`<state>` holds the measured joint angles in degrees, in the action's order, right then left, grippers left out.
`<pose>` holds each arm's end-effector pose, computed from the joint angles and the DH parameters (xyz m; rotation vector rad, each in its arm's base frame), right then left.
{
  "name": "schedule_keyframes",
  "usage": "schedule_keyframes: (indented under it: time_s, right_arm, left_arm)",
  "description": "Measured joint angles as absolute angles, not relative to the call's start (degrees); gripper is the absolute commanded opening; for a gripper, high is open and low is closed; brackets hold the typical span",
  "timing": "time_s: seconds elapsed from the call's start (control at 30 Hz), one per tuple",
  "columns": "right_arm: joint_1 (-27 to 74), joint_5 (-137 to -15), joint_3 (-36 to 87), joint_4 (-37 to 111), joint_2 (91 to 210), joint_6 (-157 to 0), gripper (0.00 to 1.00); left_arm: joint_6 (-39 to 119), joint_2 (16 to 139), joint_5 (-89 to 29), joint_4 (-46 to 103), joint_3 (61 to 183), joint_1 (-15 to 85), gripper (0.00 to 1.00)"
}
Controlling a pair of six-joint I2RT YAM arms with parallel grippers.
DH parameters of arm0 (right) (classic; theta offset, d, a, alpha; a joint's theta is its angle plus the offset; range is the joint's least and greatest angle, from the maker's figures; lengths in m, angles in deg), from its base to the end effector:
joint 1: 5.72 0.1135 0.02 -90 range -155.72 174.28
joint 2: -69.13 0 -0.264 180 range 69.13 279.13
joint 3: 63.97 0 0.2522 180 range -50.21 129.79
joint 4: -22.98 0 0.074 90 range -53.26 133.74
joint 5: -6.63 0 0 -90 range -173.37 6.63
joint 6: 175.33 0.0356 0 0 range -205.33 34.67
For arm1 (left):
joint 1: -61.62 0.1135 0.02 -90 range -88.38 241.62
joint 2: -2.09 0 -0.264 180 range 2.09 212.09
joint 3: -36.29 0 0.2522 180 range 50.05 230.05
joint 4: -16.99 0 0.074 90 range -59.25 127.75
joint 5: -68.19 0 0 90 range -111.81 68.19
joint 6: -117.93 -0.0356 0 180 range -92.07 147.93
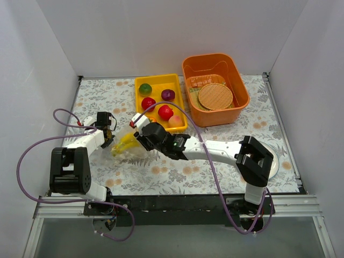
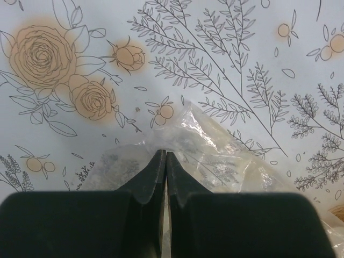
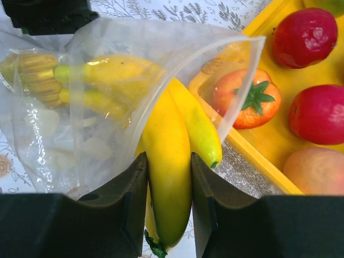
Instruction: Open the zip-top bag and remove the fake food
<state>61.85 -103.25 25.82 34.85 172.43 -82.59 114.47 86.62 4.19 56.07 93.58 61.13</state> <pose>0.1726 0.3864 0.2654 -0.8853 1.8078 0.4419 0.2618 0.0134 0.1638 -1.8199 1.7700 0.0585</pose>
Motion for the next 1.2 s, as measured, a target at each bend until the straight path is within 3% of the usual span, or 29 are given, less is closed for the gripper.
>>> schedule_keyframes:
  time_s: [0.7, 1.2]
  right_arm:
    - [62.04, -118.68, 26.65, 45.74, 167.21, -83.81, 0.2]
    - [58.28, -122.26, 27.68, 50.0, 162.71, -83.94, 0.21]
  left_arm:
    - [112.57, 85.86, 4.58, 55.83, 93.56, 66.05, 0.0]
    - [111.24, 84.83, 4.49, 55.68, 93.56, 68.71, 0.0]
